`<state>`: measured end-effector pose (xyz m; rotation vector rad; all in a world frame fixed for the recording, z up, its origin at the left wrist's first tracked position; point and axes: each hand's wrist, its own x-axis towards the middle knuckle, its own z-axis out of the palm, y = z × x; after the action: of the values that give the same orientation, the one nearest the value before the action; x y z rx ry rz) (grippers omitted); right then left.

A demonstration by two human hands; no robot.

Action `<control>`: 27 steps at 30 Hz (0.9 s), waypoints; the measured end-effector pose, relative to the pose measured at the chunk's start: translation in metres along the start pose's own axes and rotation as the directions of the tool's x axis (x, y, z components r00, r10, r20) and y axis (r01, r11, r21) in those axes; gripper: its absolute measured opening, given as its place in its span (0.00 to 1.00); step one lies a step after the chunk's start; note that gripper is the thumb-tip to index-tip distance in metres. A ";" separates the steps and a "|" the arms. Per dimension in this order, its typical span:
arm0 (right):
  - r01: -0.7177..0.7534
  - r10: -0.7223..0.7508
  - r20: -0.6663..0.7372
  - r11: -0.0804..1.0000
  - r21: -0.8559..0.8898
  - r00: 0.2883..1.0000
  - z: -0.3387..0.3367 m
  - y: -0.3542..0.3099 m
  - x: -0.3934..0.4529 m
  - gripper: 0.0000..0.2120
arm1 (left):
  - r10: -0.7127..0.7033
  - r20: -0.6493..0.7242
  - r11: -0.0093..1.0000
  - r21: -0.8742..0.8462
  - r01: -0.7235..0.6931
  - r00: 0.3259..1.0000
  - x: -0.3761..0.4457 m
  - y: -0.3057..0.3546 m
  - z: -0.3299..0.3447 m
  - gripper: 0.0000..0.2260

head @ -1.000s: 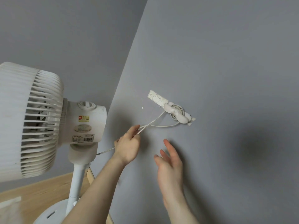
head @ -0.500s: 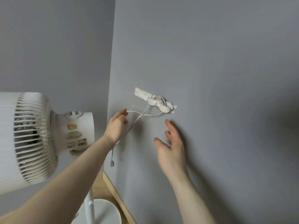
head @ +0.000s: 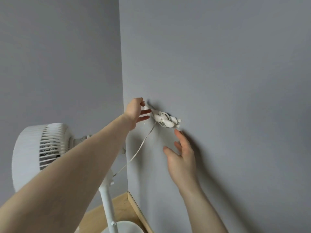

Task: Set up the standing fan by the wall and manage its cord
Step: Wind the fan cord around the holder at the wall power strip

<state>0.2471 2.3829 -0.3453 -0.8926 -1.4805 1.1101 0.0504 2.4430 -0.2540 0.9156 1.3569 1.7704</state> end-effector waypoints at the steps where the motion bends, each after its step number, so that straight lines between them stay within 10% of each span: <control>1: -0.009 0.009 -0.009 1.000 0.019 1.000 -0.003 -0.001 0.000 0.30 | 0.008 -0.011 1.000 0.008 -0.008 1.000 0.002 0.004 0.005 0.06; 13: 0.002 0.002 -0.026 0.989 0.151 1.000 -0.013 -0.016 0.002 0.29 | 0.321 -0.081 0.863 0.436 -0.256 0.944 -0.010 0.035 0.033 0.25; 17: 0.002 0.002 -0.023 0.984 0.178 1.000 -0.016 -0.018 0.002 0.28 | 0.492 -0.037 0.619 0.718 -0.319 0.870 -0.012 0.043 0.038 0.20; 23: 0.001 0.003 -0.017 0.977 0.214 1.000 -0.023 -0.020 0.000 0.28 | 0.665 0.282 -0.071 0.946 -0.318 0.692 -0.021 0.052 0.043 0.07; 27: 0.008 -0.005 -0.014 0.974 0.225 1.000 -0.027 -0.023 -0.001 0.27 | 0.695 0.213 -0.040 0.965 -0.259 0.687 -0.027 0.061 0.041 0.07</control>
<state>0.2747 2.3802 -0.3223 -0.7347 -1.3148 1.2366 0.0919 2.4276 -0.1889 2.1172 2.8727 1.2731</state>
